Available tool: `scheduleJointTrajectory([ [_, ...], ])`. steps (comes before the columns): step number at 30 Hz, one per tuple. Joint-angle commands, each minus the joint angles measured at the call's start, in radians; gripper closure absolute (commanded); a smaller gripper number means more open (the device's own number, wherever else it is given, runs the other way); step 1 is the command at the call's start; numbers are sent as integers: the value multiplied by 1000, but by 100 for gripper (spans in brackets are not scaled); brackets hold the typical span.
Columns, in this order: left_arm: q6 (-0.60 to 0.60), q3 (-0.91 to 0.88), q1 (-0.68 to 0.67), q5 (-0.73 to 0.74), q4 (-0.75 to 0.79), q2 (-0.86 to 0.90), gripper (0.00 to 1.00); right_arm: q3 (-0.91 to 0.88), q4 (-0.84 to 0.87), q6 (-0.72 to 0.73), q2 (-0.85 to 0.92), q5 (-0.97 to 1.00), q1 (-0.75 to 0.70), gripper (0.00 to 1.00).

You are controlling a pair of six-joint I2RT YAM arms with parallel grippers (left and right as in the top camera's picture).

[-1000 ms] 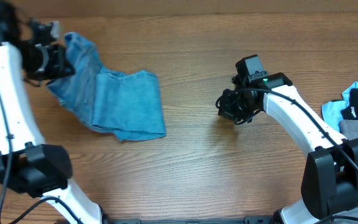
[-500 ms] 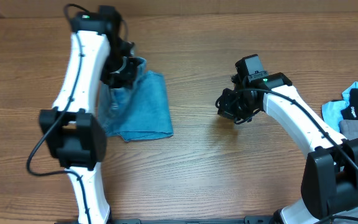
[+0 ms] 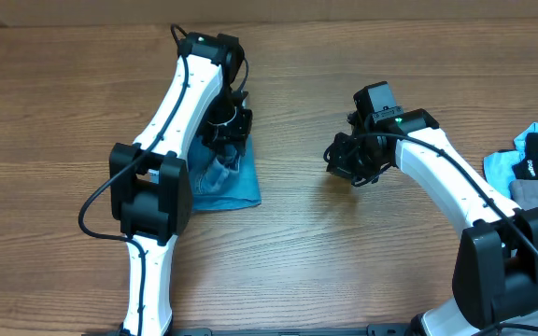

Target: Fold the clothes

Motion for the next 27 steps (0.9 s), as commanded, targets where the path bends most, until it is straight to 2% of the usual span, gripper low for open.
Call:
scheduleJointTrajectory([
  [1, -12, 69, 24, 44, -60, -37, 65, 12, 13, -98, -4, -29, 0, 83],
  [3, 1, 126, 42, 58, -82, -74, 63, 12, 30, -215, -4, -119, 0, 81],
  [7, 2, 173, 80, 53, -80, -155, 51, 12, 78, -259, -4, -256, 0, 76],
  [9, 2, 186, 103, 39, -72, -188, 50, 12, 137, -300, -4, -383, 7, 71],
  [13, 2, 187, 148, -21, -63, -219, 56, 12, 286, -288, -4, -522, 62, 62],
  [19, 43, 171, 182, -103, -60, -219, 51, 12, 380, -136, 18, -295, 235, 39],
  [24, 48, 169, 188, -135, -48, -210, 48, 12, 451, -121, 82, -226, 349, 36],
  [27, 48, 169, 189, -135, -47, -206, 48, 12, 496, -114, 120, -148, 381, 37],
])
